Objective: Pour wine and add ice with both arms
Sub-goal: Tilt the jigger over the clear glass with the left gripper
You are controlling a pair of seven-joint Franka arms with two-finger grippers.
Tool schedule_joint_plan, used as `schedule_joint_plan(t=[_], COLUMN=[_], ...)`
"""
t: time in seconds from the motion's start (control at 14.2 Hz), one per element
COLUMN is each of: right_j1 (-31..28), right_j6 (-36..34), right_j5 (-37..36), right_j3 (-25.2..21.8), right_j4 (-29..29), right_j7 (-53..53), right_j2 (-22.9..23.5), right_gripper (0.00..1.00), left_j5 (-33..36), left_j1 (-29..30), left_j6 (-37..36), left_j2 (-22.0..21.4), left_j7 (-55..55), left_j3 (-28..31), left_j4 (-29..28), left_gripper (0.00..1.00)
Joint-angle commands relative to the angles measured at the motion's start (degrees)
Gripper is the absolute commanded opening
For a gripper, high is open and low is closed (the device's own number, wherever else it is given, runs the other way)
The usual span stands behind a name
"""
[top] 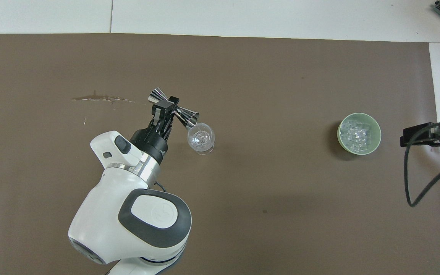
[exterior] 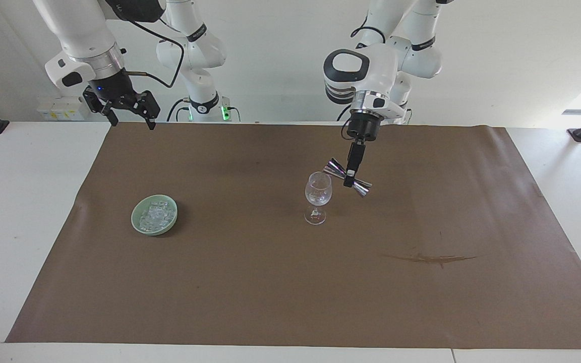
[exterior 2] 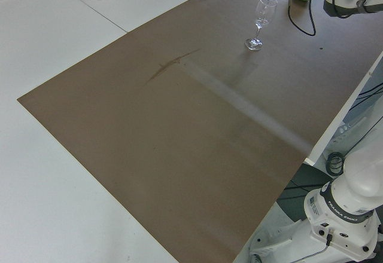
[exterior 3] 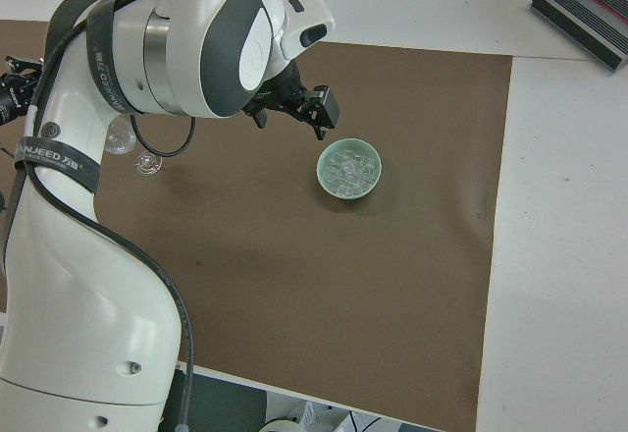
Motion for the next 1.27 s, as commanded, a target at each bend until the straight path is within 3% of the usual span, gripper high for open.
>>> schedule_joint_plan(t=[0.0, 1.2], right_j1=[-0.35, -0.35], right_j6=[0.25, 0.25], right_j5=[0.36, 0.36], right_j3=[0.32, 0.32], right_j4=[-0.76, -0.76], right_j7=[-1.43, -1.35], right_j2=[-0.74, -0.74], right_gripper=[1.00, 1.00], left_j5=[0.85, 0.86], left_j1=[-1.86, -1.95], left_j6=[1.35, 1.53], left_j2=[1.58, 1.58], left_j7=[1.57, 12.29], left_j3=[0.60, 1.31], left_j4=[1.36, -0.84], left_gripper=[0.00, 0.00])
